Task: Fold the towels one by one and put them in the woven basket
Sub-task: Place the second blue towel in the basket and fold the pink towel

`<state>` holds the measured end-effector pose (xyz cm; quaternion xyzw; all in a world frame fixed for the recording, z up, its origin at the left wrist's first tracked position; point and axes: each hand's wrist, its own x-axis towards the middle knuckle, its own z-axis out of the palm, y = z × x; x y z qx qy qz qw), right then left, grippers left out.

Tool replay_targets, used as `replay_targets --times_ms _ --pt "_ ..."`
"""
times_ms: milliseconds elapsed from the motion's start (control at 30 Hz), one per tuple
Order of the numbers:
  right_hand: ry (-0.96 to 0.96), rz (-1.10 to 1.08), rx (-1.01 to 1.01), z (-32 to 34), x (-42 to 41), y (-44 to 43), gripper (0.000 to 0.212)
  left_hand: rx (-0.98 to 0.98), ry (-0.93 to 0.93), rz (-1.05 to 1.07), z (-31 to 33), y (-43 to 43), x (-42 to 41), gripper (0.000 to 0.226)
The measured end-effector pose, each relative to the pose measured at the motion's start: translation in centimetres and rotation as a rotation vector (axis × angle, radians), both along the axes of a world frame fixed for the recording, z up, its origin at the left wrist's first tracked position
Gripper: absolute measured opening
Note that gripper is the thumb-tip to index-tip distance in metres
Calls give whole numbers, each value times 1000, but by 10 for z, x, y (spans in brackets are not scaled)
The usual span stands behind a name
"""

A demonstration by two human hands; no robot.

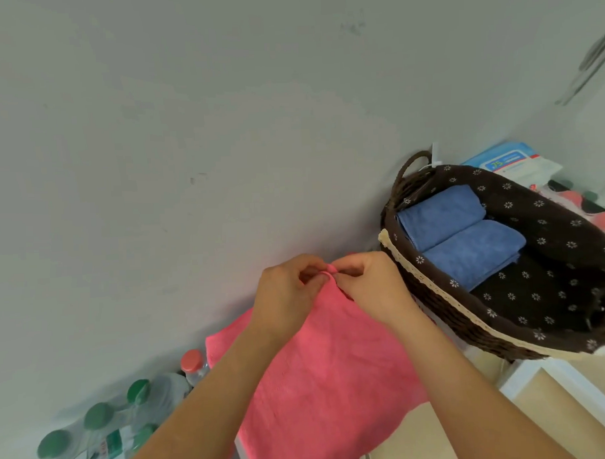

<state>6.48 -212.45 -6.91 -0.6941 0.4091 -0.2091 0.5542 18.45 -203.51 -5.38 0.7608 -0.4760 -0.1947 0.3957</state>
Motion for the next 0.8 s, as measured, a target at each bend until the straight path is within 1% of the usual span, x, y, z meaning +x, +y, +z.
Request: replay_targets --times_ms 133,200,267,367,433,467,533,600,700,800 --pt "-31 11 -37 8 -7 3 18 -1 -20 5 5 -2 -1 19" --pt "-25 46 -65 12 -9 3 20 1 -49 -22 8 -3 0 21" --pt "6 102 -118 16 -11 3 23 -1 -148 -82 11 -4 0 23" --pt "55 115 -208 20 -12 0 22 -19 -335 -172 16 -4 3 15" --pt "25 71 -211 22 -13 0 14 -42 -383 -175 18 -6 6 12" --pt "2 63 -226 23 -14 1 14 -59 -394 -167 20 -6 8 10" --pt "-7 108 -309 24 -20 4 16 -77 -384 -147 25 -6 10 6" --pt "52 169 -407 20 -26 7 15 -50 -331 -121 31 -4 12 4" --pt "164 122 -551 7 -35 10 21 13 -257 -102 36 -3 15 7" --pt "257 65 -688 5 -40 14 8 -8 -208 -84 38 -4 16 15"
